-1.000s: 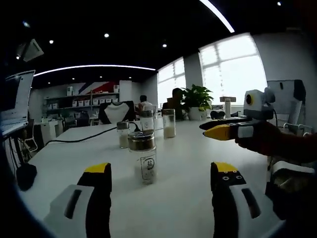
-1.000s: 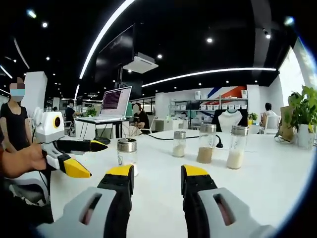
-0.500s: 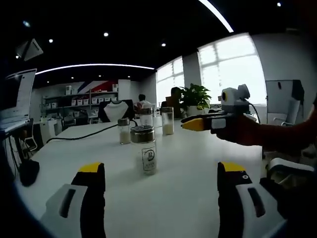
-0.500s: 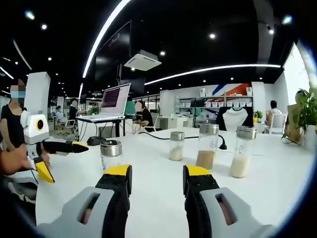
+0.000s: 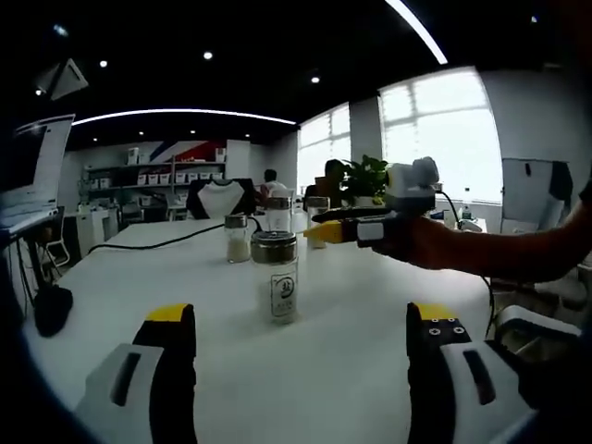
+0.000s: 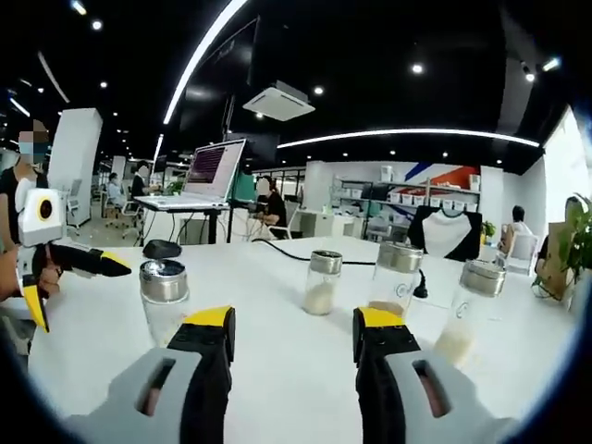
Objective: Rotate the seasoning bottle until the label or dispensing opening points toward the visible target arrow and the bottle remains upright within the marked orientation range
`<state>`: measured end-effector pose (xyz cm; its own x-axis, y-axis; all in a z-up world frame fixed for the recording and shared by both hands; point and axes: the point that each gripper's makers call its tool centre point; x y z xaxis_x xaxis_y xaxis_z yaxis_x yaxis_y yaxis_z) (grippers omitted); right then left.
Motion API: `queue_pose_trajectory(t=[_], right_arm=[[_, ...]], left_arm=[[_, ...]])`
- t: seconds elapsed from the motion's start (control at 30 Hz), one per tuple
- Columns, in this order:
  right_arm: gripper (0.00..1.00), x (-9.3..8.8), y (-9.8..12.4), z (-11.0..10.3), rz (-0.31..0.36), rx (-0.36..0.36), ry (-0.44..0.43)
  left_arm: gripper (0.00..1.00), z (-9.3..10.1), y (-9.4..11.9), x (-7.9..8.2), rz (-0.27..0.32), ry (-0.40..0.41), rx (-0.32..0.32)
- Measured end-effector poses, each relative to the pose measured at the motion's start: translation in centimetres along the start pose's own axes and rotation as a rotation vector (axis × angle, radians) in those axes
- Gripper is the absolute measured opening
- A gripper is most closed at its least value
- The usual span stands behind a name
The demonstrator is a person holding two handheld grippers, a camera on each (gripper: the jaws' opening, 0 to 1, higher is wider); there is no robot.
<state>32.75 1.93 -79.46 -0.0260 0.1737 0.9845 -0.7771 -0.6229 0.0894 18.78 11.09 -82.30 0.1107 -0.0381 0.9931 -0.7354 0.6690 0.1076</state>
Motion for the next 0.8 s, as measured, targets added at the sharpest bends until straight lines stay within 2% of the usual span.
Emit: queue_pose_trajectory(t=[0.1,0.33,0.43,0.63,0.8], right_arm=[[0.52,-0.4,-1.1,-0.1,-0.011,0.006,0.032],[0.53,-0.8,-3.2,0.1,-0.022,0.0,0.028],[0.53,-0.8,-4.0,0.5,-0.025,-0.008,0.008],[0.51,-0.3,-5.6,0.4,-0.002,-0.011,-0.014],[0.5,-0.4,-7.3,0.5,-0.008,-0.027,-0.031]], left_arm=[[1.0,-0.1,0.0,0.2,0.003,-0.01,0.004],[1.0,0.2,-0.1,0.4,0.009,-0.005,-0.007],[1.0,0.3,0.0,0.2,-0.001,0.014,-0.01],[1.0,0.6,0.1,0.1,-0.012,-0.001,-0.019],[1.0,0.8,0.1,0.0,-0.018,0.002,-0.027]])
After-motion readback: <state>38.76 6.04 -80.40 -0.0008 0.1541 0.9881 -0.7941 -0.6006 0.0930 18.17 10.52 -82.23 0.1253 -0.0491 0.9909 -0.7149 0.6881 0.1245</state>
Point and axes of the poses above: the point that each gripper's makers call its tool centre point, and the gripper's own axes: y roughly backward along the fingers, z roughly to its right, x roughly out of its top, and after that the axes turned 10 degrees about -x, right-handed
